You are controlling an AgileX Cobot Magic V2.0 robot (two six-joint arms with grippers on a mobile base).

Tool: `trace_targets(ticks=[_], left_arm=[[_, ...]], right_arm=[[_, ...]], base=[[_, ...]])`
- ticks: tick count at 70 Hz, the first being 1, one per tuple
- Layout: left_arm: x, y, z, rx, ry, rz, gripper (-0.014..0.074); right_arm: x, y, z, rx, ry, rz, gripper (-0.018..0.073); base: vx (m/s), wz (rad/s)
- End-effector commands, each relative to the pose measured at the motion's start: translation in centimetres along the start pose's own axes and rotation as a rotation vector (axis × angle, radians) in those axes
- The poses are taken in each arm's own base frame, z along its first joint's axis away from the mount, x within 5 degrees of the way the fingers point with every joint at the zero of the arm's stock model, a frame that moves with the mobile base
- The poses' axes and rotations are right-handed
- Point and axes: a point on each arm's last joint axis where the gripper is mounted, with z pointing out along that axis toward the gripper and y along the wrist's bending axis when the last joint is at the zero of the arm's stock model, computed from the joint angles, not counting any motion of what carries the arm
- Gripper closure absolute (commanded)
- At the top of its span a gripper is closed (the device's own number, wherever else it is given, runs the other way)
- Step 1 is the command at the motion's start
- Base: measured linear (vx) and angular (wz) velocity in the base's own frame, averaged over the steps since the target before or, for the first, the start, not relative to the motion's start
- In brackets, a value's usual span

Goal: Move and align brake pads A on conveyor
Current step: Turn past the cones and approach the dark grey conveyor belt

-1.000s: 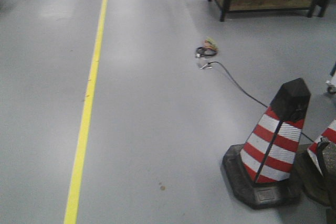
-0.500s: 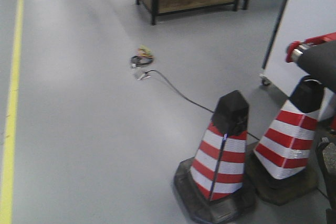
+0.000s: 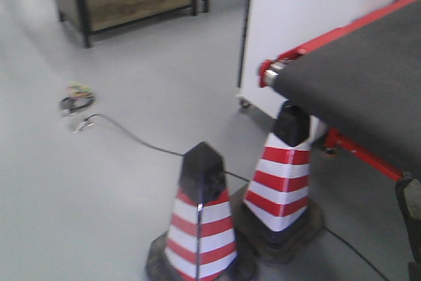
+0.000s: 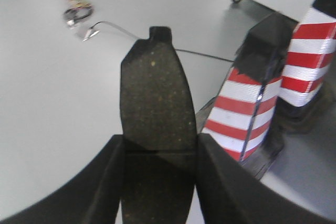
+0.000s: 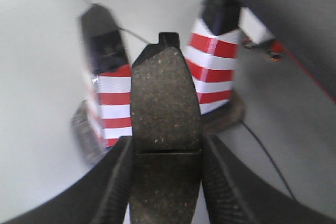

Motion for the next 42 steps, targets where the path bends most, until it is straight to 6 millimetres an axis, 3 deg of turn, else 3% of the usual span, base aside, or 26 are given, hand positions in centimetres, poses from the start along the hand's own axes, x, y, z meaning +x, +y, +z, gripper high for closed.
trace_targets(ticks=[1,42], left_arm=[[-1.50,0.00,-0.47,0.002,-0.106,-0.008,0.0440],[-1.50,0.00,-0.47,0.002,-0.106,-0.008,0.0440]], right_arm=[[-1.63,-0.23,-0.60,0.022,-0.112,-0.004,0.0322],[-1.63,-0.23,-0.60,0.022,-0.112,-0.004,0.0322]], base=[[0.27,-0.71],[0.21,-0.77]])
